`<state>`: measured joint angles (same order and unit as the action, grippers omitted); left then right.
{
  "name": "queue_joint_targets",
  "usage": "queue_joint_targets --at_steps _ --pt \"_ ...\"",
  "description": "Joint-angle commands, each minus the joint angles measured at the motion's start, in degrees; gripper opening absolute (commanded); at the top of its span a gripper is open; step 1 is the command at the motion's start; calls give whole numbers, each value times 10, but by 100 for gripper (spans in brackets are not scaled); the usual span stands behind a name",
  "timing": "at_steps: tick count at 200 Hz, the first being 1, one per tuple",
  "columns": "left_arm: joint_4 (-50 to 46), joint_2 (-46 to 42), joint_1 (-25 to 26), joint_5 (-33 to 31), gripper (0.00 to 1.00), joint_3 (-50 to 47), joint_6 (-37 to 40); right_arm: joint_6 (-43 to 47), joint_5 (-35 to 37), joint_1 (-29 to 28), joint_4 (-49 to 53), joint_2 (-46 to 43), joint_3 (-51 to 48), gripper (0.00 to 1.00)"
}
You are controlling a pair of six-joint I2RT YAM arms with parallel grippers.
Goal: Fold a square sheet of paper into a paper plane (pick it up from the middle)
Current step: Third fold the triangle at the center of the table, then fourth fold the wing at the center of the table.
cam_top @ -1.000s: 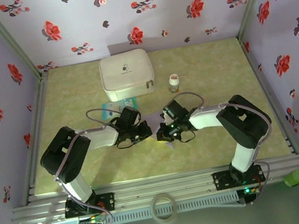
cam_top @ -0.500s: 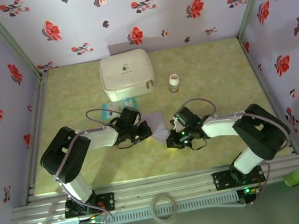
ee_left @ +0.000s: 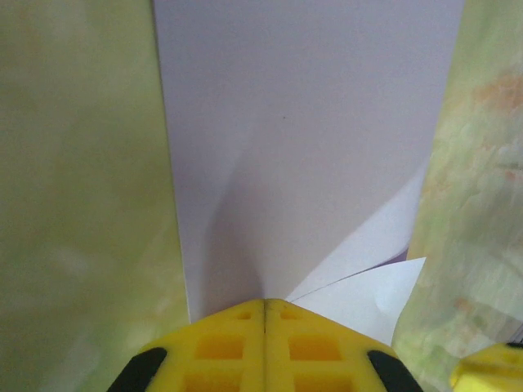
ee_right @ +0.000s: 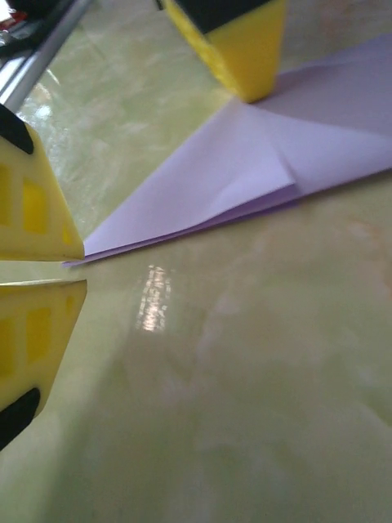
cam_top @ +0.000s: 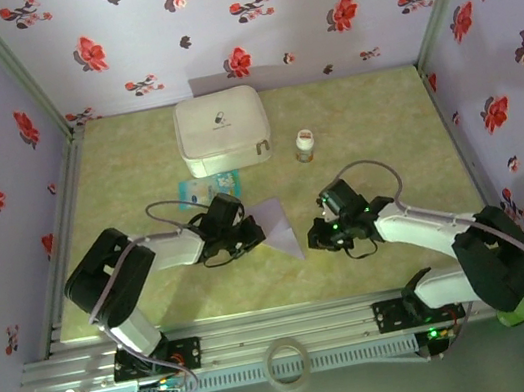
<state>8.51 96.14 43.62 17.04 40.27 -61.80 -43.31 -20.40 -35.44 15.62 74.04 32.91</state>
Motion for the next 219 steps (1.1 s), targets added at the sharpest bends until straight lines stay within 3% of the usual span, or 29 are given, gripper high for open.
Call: queue_joint_targets --at_steps 1,41,84,128,219 --pt "-11 -34 10 -35 4 -14 -36 13 51 4 40 4 28 20" --pt "-73 -89 -2 -72 17 -3 2 3 22 3 -6 25 42 28" --pt "-72 -112 -42 -29 31 -14 26 -2 8 -3 -45 77 63 31" --pt "-45 -110 -73 22 34 -28 27 7 -11 -4 -74 131 87 30" --pt "-13 -145 -92 24 34 -74 5 -14 -5 -4 -112 191 104 31"
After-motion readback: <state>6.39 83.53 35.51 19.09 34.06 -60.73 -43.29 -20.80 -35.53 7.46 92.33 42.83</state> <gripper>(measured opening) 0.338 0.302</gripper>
